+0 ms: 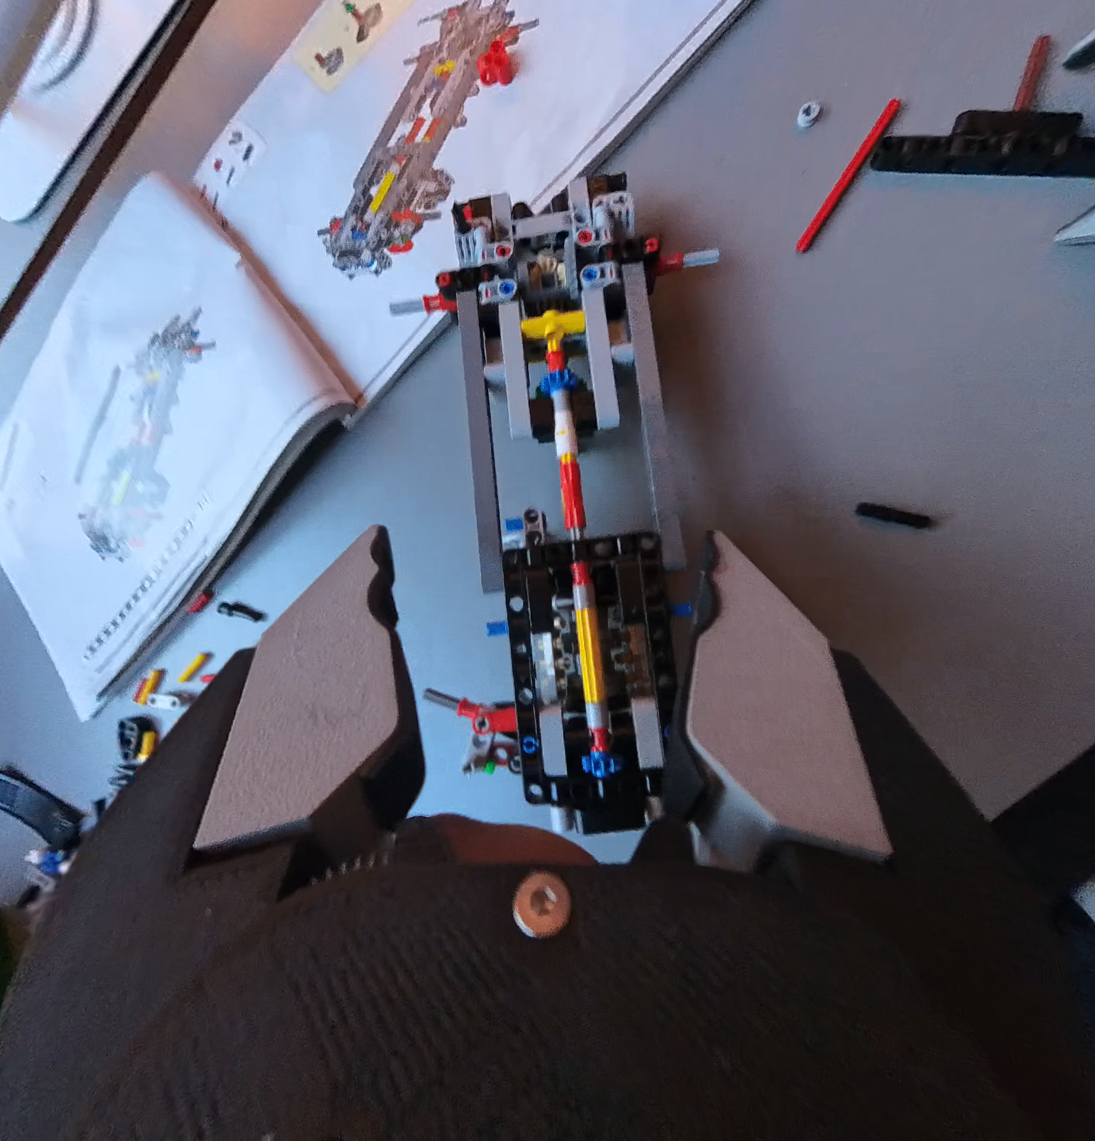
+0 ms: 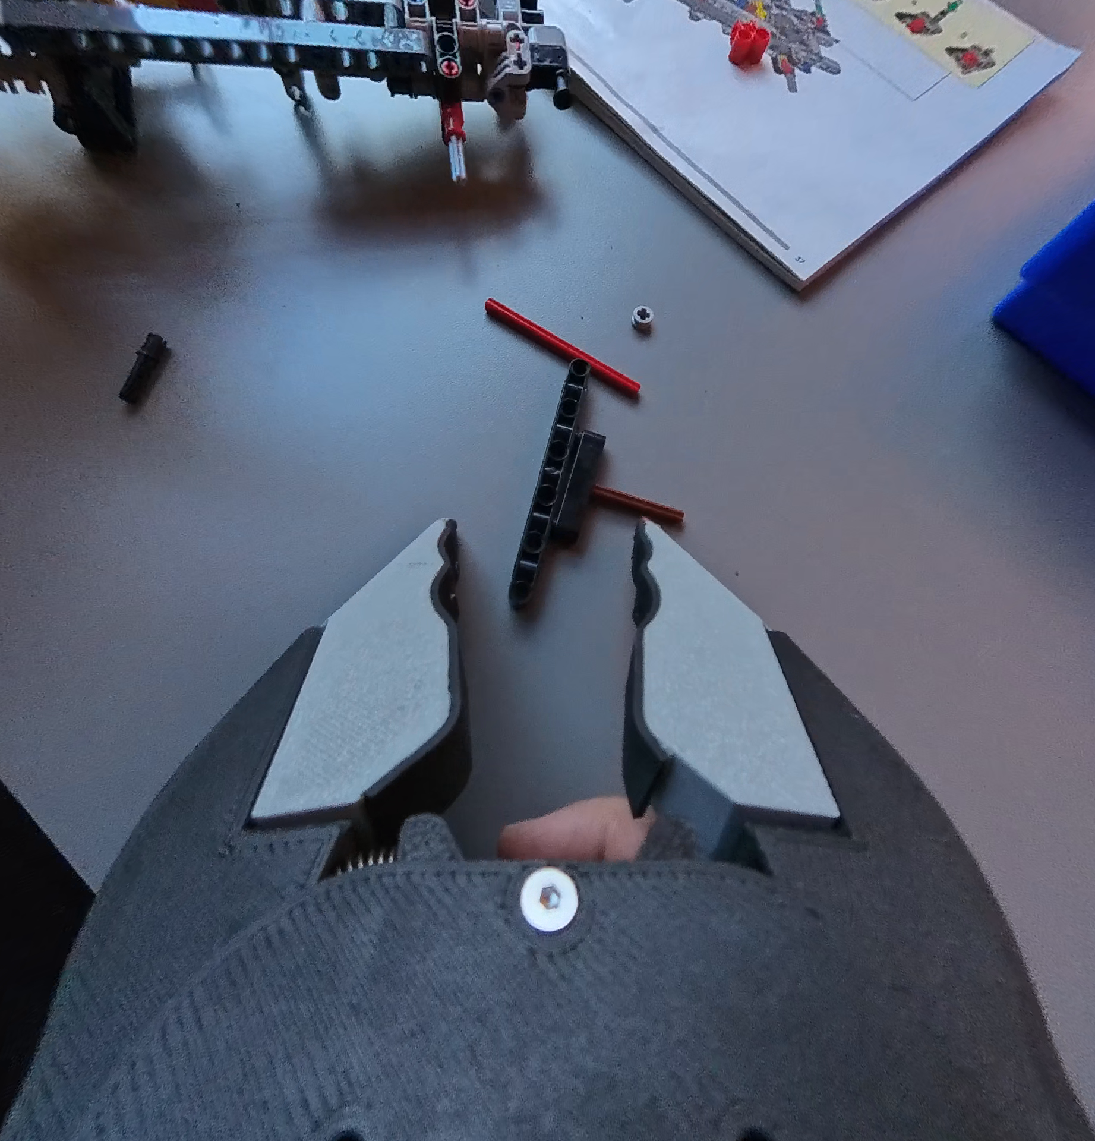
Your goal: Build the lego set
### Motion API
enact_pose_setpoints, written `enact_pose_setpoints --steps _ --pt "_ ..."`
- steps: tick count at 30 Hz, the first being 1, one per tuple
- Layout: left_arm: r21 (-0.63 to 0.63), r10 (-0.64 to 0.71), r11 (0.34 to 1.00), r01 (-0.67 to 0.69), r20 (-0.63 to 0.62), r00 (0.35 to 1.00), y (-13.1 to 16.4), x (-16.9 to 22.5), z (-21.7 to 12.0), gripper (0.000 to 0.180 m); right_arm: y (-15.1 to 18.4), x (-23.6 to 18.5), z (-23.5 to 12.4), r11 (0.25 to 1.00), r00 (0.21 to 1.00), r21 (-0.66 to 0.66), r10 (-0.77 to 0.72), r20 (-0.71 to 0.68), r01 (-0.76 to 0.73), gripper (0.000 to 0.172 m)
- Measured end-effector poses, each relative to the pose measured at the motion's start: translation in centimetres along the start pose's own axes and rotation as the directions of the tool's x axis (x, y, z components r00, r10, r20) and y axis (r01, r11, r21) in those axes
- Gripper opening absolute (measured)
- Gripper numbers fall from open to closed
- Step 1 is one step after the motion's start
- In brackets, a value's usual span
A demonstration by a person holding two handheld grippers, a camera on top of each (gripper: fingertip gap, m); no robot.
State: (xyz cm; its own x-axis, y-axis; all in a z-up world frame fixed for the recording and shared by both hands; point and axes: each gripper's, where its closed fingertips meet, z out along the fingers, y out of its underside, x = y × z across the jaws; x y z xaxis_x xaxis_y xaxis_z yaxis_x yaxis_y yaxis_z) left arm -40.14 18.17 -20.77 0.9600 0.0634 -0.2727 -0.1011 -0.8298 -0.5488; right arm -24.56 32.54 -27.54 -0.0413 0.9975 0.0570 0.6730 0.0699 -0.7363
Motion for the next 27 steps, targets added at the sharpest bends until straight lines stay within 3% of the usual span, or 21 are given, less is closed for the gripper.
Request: enact_pose_setpoints --steps 4,7,8,9,10,19,27 --pt "-0.092 0.074 0.993 -0.076 -0.025 0.997 -0.8 0.9 2.3 0.108 0.0 0.5 0.1 0.997 0.997 -0.001 0.072 0.037 -0.072 0.041" --pt "-0.211 0.133 0.969 -0.132 -0.01 0.991 0.8 0.0 4.1 0.111 0.2 1.0 -0.1 0.996 0.996 0.001 0.088 0.031 -0.088 0.035" --pt "-0.215 0.138 0.966 -0.144 -0.041 0.99 1.2 0.2 4.2 0.105 0.3 1.5 -0.3 0.997 0.997 0.0 0.081 0.006 -0.081 0.034" --pt "-0.208 0.138 0.966 -0.153 -0.086 0.987 1.4 0.7 4.1 0.087 0.5 2.0 -0.4 0.997 0.997 0.003 0.071 -0.019 -0.071 0.031" --pt "-0.202 0.149 0.966 -0.164 -0.089 0.985 1.7 0.5 3.9 0.085 0.7 2.4 -0.7 0.998 0.997 0.004 0.064 -0.041 -0.064 0.027" --pt "-0.171 0.18 0.963 -0.211 -0.178 0.967 5.3 -2.1 2.3 0.083 0.9 3.8 -1.8 0.996 0.995 0.047 0.077 -0.066 -0.074 0.026" --pt "-0.164 0.196 0.962 -0.22 -0.147 0.969 8.0 -3.8 0.9 0.083 0.2 3.3 -2.4 0.992 0.997 0.108 0.074 -0.018 -0.071 0.028"
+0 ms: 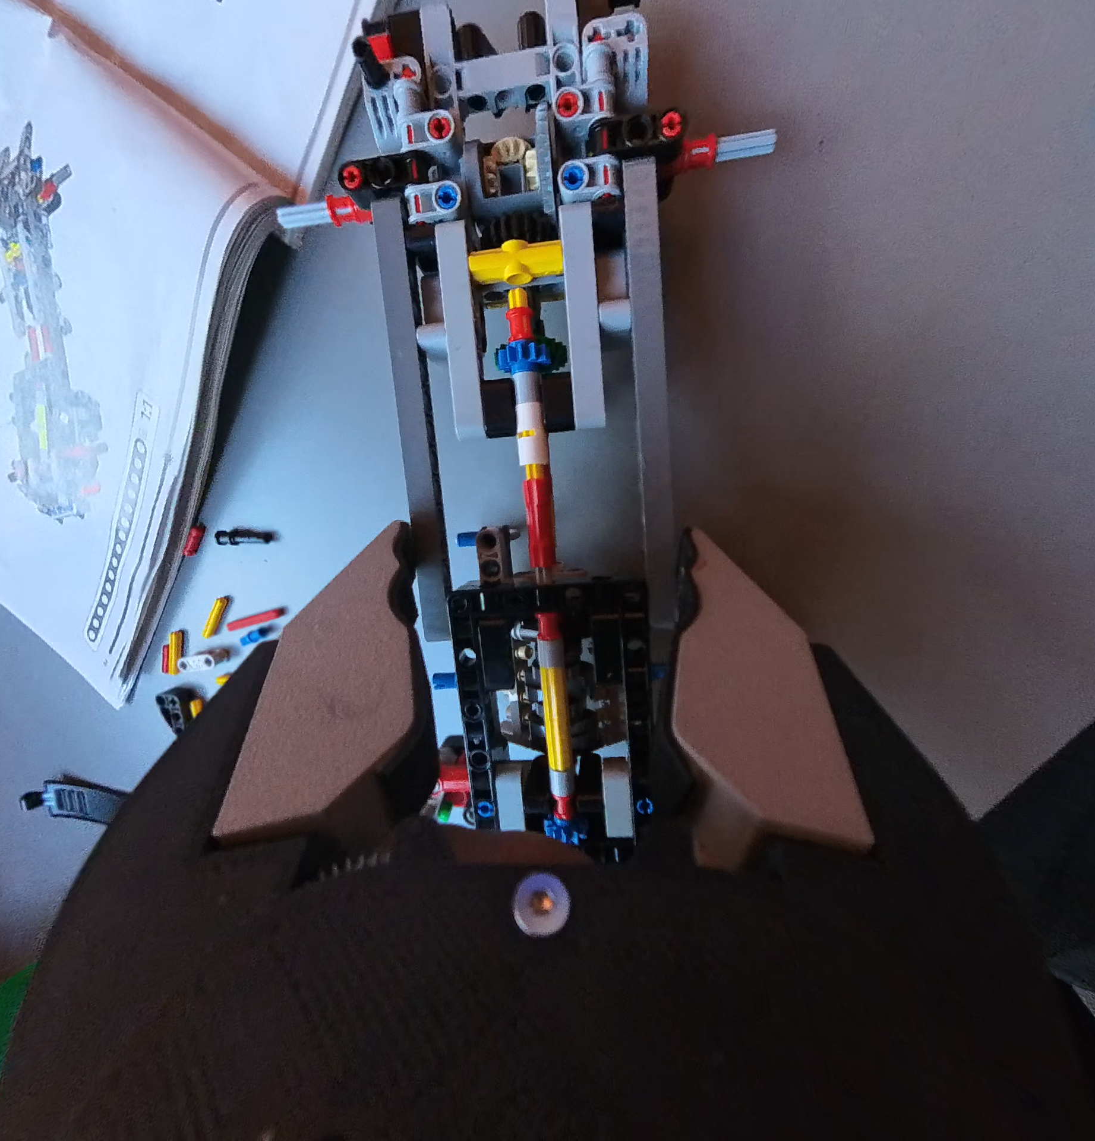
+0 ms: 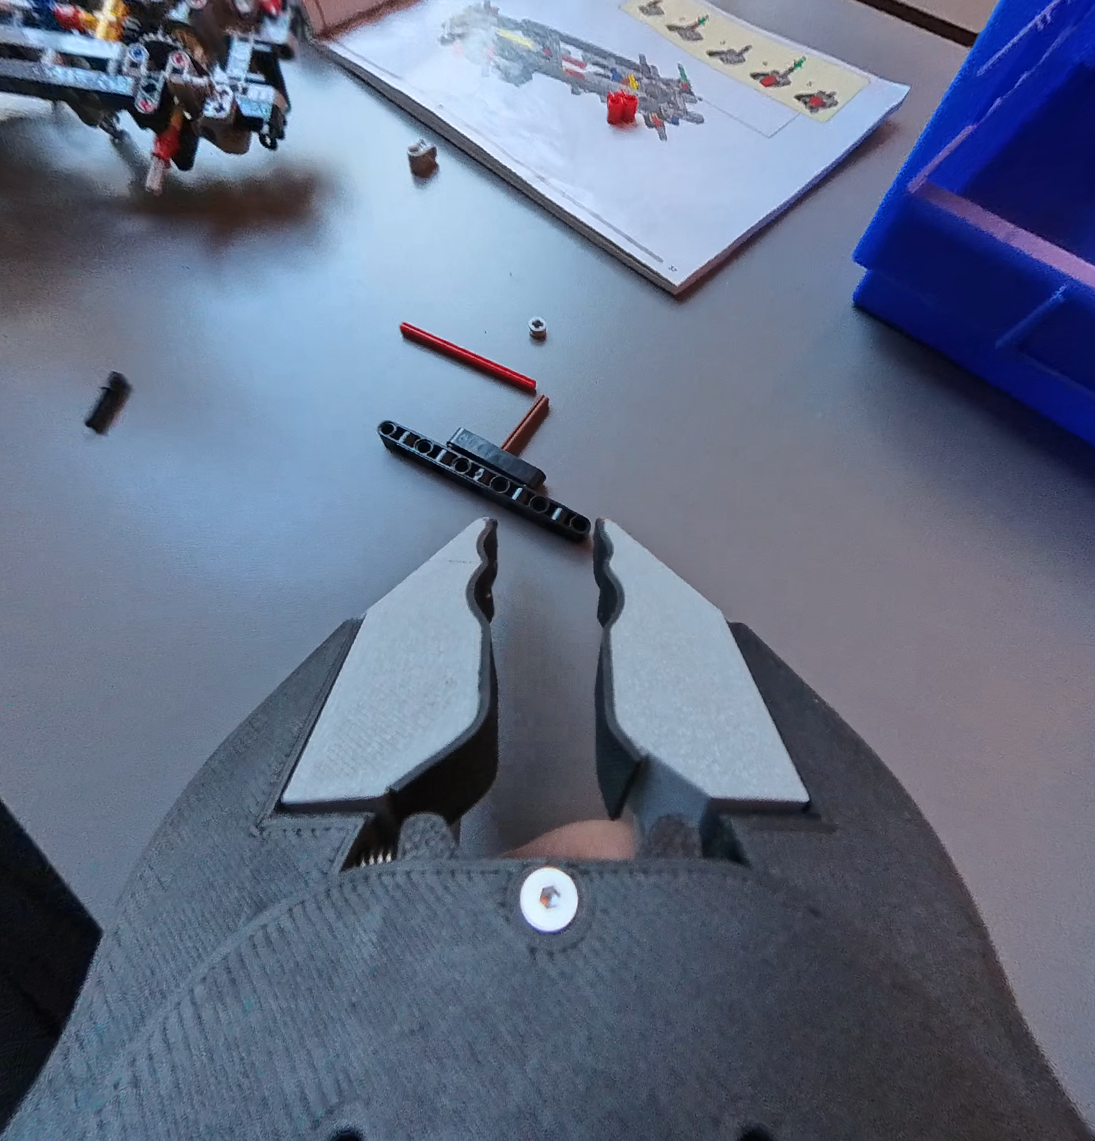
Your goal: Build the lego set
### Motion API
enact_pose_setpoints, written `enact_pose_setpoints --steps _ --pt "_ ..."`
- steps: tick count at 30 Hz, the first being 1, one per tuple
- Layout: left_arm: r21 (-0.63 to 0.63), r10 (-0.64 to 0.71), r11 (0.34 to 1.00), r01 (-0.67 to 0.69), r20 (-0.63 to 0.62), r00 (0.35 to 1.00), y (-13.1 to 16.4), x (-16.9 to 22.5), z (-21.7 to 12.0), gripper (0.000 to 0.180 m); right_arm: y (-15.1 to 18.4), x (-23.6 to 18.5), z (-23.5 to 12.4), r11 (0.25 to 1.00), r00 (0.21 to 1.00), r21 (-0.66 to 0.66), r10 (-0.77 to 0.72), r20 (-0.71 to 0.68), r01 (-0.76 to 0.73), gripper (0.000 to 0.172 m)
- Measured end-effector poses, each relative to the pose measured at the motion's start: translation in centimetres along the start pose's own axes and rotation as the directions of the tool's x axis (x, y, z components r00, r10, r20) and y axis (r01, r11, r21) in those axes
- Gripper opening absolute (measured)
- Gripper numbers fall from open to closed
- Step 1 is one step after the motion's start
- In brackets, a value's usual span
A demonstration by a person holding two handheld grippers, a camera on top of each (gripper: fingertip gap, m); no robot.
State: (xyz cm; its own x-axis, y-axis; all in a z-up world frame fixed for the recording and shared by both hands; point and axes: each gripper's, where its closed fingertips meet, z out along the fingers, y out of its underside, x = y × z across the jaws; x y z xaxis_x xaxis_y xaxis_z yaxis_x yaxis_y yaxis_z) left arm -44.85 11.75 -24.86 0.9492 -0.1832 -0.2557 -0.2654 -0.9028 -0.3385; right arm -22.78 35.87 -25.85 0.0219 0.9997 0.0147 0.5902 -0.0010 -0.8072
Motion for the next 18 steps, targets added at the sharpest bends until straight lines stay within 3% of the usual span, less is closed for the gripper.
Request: enact_pose_setpoints --steps 5,9,13,18 --pt "0.072 -0.004 0.997 -0.001 0.077 0.997 0.3 -0.2 -1.5 0.083 -2.3 -0.1 -0.6 0.995 0.999 0.093 -0.051 0.015 0.049 0.031" --pt "0.171 -0.038 0.985 0.02 0.105 0.994 -0.7 0.5 -3.2 0.084 -6.9 -0.1 0.8 0.989 0.997 0.133 -0.071 0.036 0.065 0.032" --pt "0.227 -0.043 0.974 0.011 0.14 0.989 -2.1 1.1 -3.6 0.085 -11.6 0.4 6.9 0.991 0.993 0.101 -0.095 0.065 0.088 0.03" --pt "0.272 -0.066 0.962 0.035 0.106 0.992 -2.3 1.5 -3.4 0.084 -13.1 2.7 15.8 0.99 0.991 -0.07 -0.123 0.052 0.126 0.03"
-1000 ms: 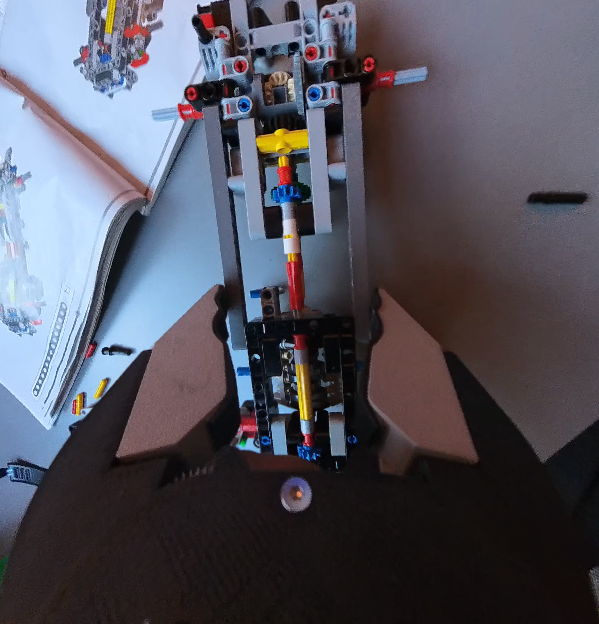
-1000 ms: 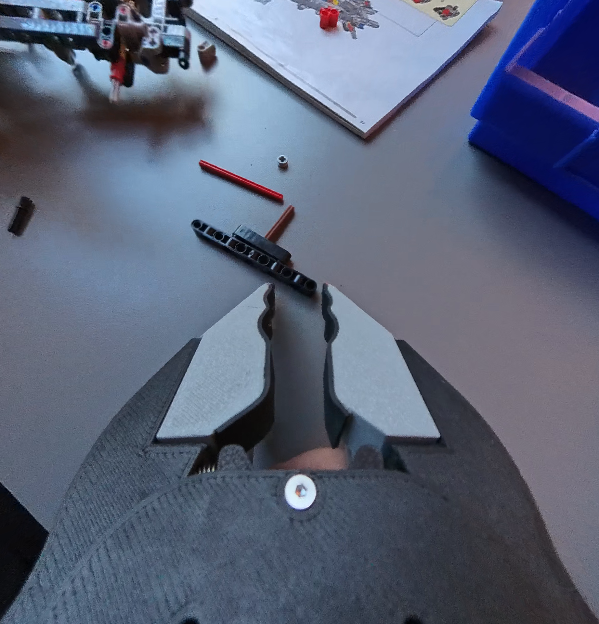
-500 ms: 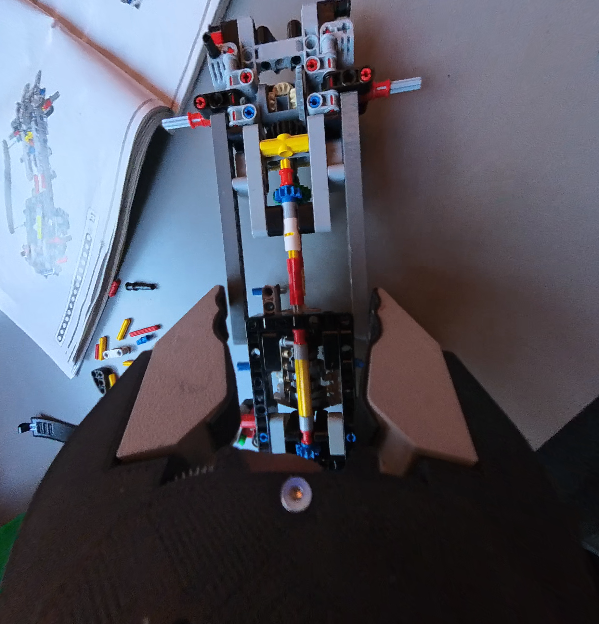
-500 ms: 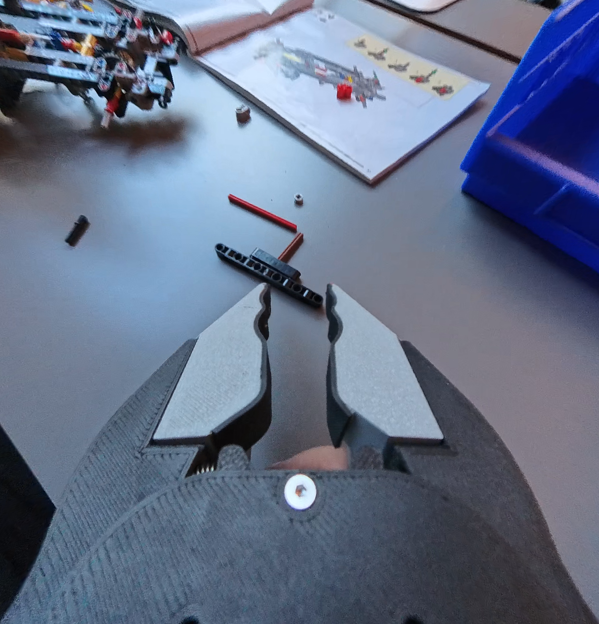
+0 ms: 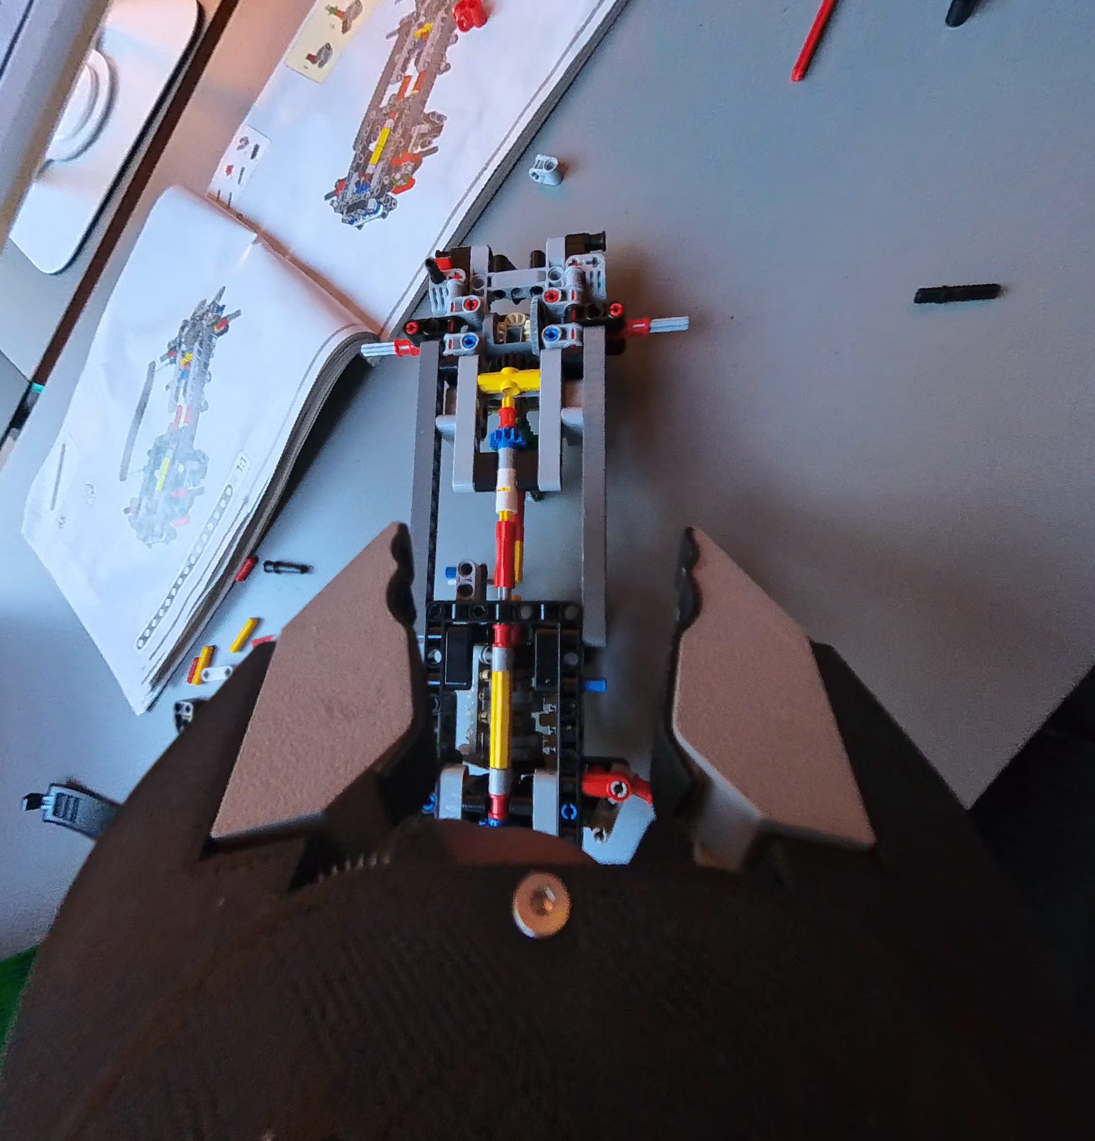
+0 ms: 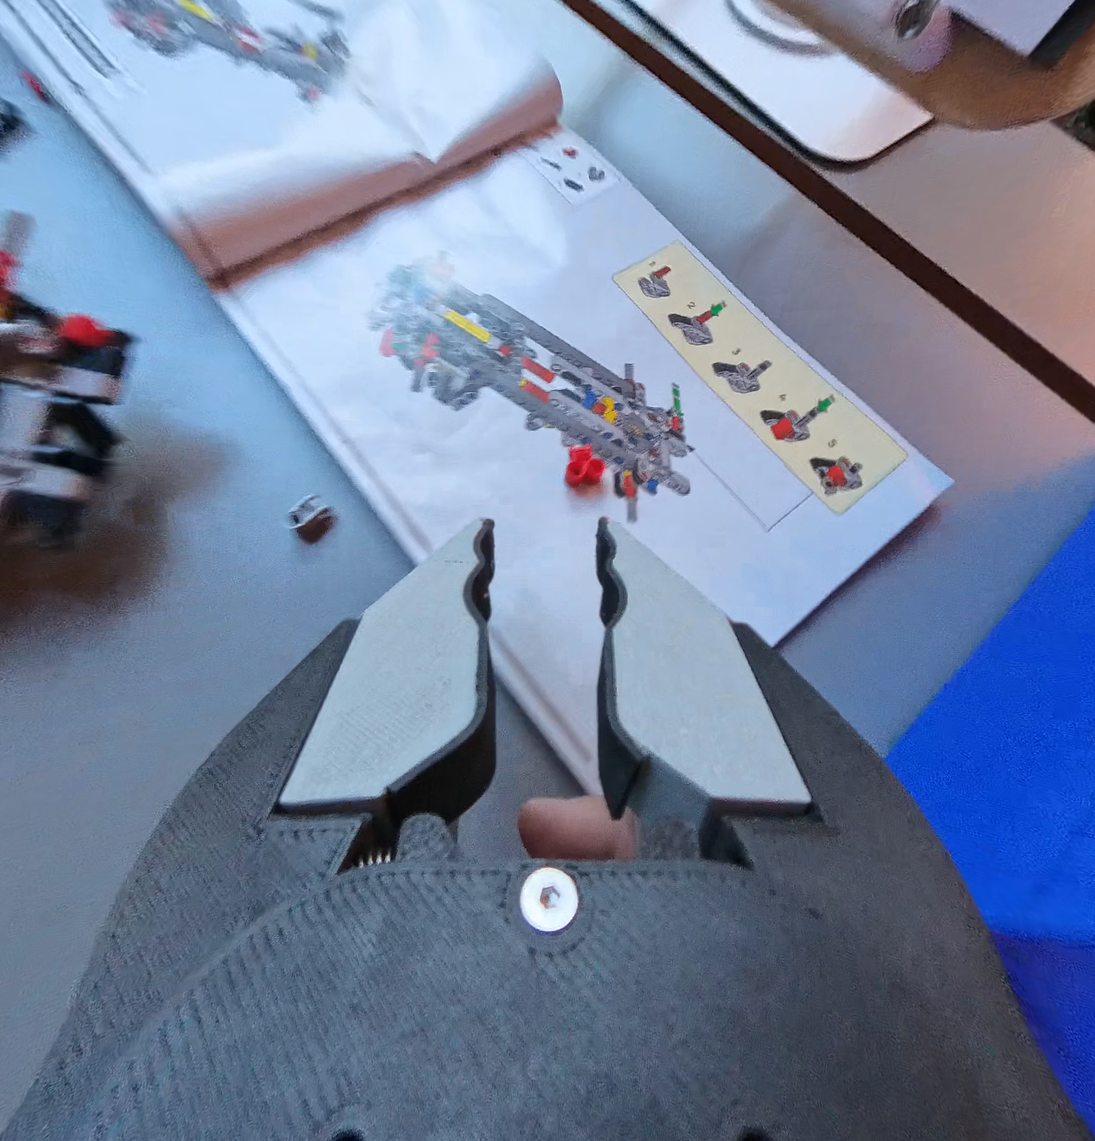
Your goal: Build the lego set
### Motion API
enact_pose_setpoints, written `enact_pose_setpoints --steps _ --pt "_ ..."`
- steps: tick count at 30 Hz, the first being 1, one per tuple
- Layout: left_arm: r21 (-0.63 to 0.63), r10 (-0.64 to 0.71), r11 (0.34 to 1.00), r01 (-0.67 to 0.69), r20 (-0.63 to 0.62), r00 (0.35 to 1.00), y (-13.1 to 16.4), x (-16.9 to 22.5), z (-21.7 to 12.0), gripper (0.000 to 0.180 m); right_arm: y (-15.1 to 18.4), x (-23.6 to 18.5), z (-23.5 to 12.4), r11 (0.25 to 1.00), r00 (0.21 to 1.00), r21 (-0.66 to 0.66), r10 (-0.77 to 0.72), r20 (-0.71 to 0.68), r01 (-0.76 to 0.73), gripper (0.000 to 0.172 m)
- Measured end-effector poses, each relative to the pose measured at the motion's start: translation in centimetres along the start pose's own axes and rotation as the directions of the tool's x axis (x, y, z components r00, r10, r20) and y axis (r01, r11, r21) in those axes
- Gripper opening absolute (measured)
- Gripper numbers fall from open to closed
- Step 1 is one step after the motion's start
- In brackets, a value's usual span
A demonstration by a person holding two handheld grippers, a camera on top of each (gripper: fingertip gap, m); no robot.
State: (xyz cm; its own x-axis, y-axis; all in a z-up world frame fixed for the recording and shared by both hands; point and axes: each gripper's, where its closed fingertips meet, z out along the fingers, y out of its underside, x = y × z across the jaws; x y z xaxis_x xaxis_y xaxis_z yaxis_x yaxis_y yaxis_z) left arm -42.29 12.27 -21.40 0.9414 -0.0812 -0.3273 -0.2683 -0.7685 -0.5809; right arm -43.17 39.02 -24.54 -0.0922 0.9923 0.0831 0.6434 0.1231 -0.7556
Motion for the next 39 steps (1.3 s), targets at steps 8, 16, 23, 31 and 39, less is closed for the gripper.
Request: enact_pose_setpoints --steps 8,16,23,31,39 --pt "-0.087 0.023 0.996 -0.028 -0.054 0.998 2.4 -0.8 2.2 0.088 -0.2 1.5 3.9 0.99 0.996 -0.118 -0.066 0.062 0.073 0.028" --pt "-0.094 0.05 0.993 -0.068 -0.182 0.982 3.6 -1.2 3.3 0.087 -0.5 -2.2 3.0 0.992 0.974 -0.112 -0.023 0.226 0.05 0.013" --pt "-0.139 0.107 0.98 -0.145 -0.248 0.963 5.4 -2.8 2.6 0.085 0.6 -14.4 -4.5 0.945 0.884 0.118 -0.328 0.334 0.306 0.013" --pt "0.029 0.025 0.999 -0.023 -0.051 0.998 1.4 -1.4 -2.7 0.065 0.1 -18.9 -8.6 0.694 0.787 0.431 -0.614 -0.063 0.576 0.013" --pt "0.18 -0.268 0.915 0.361 -0.397 0.878 -4.4 6.4 -1.3 0.04 -1.1 -20.7 -10.5 0.484 0.655 0.468 -0.677 -0.336 0.739 0.012"
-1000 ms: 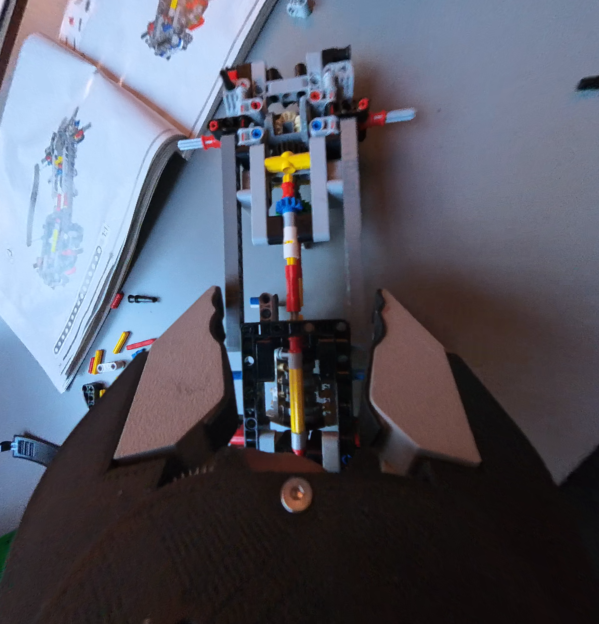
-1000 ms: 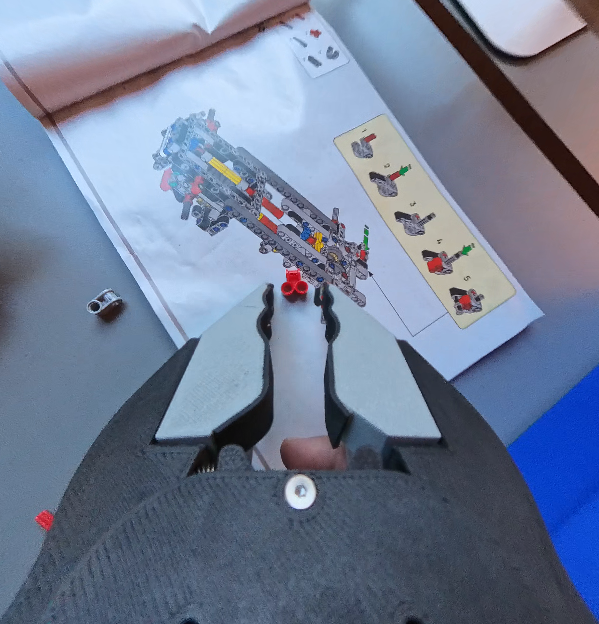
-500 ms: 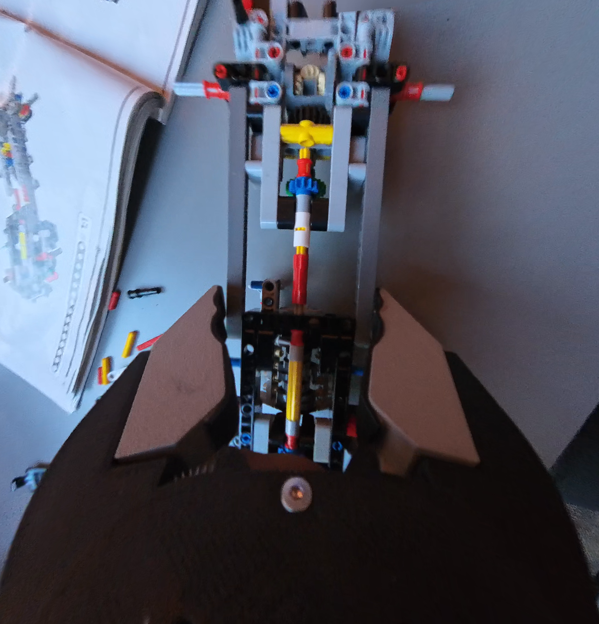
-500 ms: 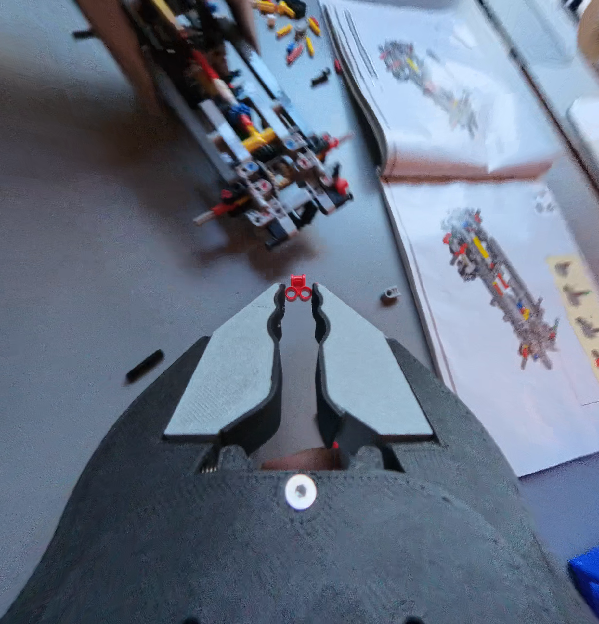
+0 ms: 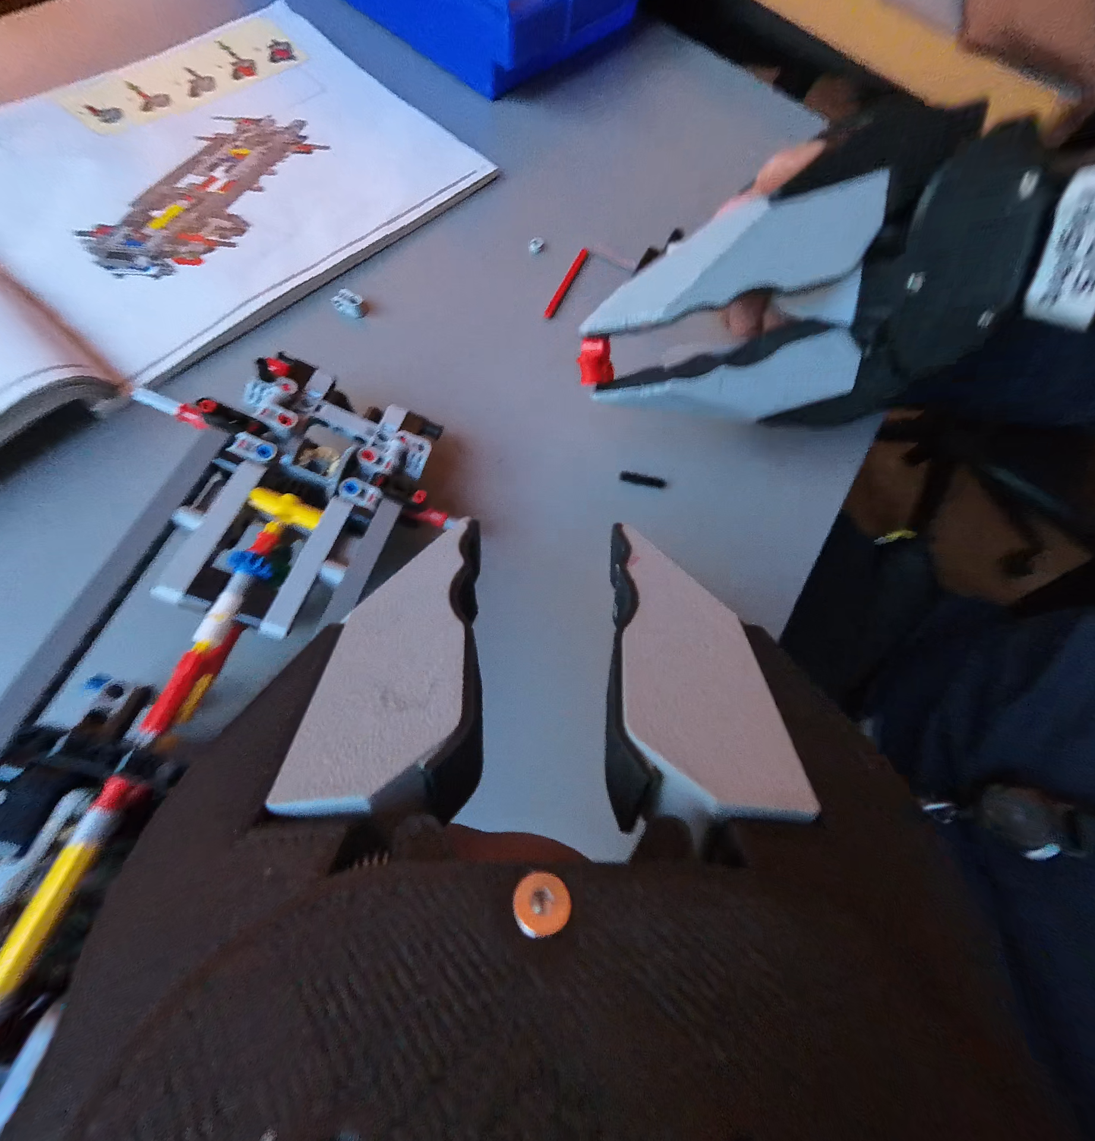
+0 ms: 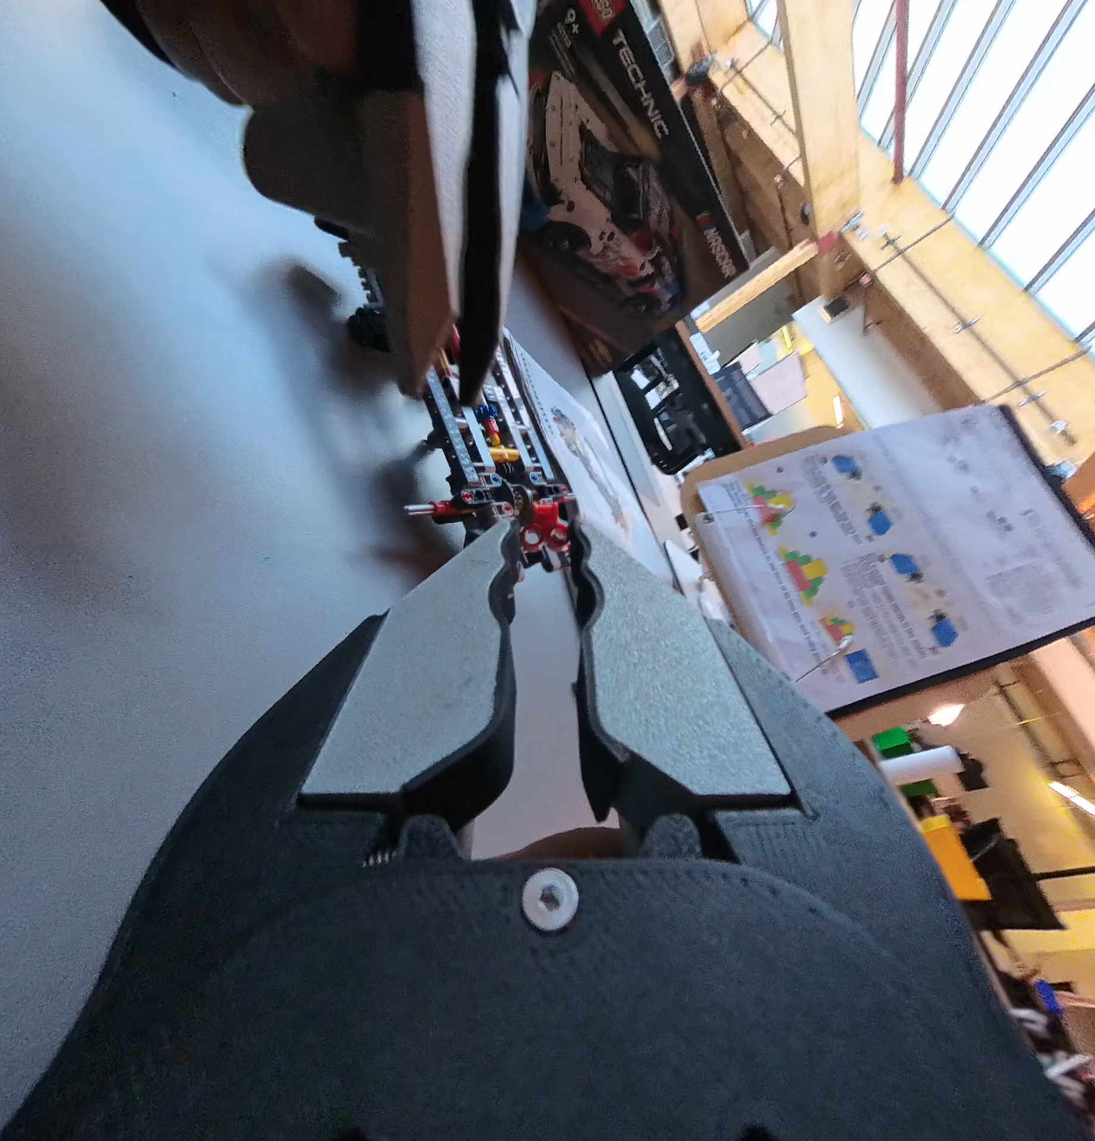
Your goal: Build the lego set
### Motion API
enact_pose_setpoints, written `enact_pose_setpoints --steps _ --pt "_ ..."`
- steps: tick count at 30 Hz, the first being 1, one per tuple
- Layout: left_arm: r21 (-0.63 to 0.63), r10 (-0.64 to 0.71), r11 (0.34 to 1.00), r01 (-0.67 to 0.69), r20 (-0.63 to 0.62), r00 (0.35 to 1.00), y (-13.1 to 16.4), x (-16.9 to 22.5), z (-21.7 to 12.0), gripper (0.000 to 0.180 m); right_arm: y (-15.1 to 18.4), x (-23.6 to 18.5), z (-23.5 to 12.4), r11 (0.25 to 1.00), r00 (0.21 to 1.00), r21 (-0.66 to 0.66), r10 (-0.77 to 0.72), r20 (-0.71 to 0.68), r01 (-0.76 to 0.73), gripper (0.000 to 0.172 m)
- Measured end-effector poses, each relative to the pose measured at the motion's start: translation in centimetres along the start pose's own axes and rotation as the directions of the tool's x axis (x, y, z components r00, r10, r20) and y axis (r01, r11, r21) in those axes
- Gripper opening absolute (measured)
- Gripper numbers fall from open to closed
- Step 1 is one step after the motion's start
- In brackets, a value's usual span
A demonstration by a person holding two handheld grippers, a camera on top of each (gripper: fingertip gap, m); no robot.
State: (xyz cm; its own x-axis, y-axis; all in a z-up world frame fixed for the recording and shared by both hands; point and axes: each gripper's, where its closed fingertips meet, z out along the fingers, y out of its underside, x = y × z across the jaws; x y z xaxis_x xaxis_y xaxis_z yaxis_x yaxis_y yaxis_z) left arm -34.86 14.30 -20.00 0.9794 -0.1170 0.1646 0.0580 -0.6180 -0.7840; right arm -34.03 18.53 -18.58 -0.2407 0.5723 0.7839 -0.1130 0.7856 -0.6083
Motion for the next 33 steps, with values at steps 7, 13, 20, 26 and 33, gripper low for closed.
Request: enact_pose_setpoints --steps 7,13,20,26,33 --pt "0.082 -0.103 0.989 0.122 -0.211 0.972 -1.9 1.6 1.9 0.032 -1.4 -1.5 -0.1 0.982 0.983 0.041 -0.182 -0.035 0.183 0.012" --pt "0.074 -0.115 0.987 0.141 -0.283 0.952 -1.8 2.1 2.2 0.026 -1.9 -1.3 -0.2 0.983 0.985 0.07 -0.165 -0.041 0.168 0.012" --pt "0.088 -0.129 0.982 0.169 -0.347 0.929 -1.7 2.6 2.1 0.014 -2.2 -2.0 -0.2 0.978 0.981 0.081 -0.192 -0.023 0.193 0.012" --pt "0.116 -0.072 0.987 0.115 -0.325 0.943 -1.6 2.8 2.0 0.005 -2.1 -2.1 -0.2 0.98 0.983 0.081 -0.184 -0.012 0.184 0.012" --pt "0.211 -0.003 0.975 0.065 -0.28 0.96 -1.8 2.5 2.4 0.005 -1.5 -1.9 -0.2 0.991 0.992 0.071 -0.119 0.027 0.117 0.012"
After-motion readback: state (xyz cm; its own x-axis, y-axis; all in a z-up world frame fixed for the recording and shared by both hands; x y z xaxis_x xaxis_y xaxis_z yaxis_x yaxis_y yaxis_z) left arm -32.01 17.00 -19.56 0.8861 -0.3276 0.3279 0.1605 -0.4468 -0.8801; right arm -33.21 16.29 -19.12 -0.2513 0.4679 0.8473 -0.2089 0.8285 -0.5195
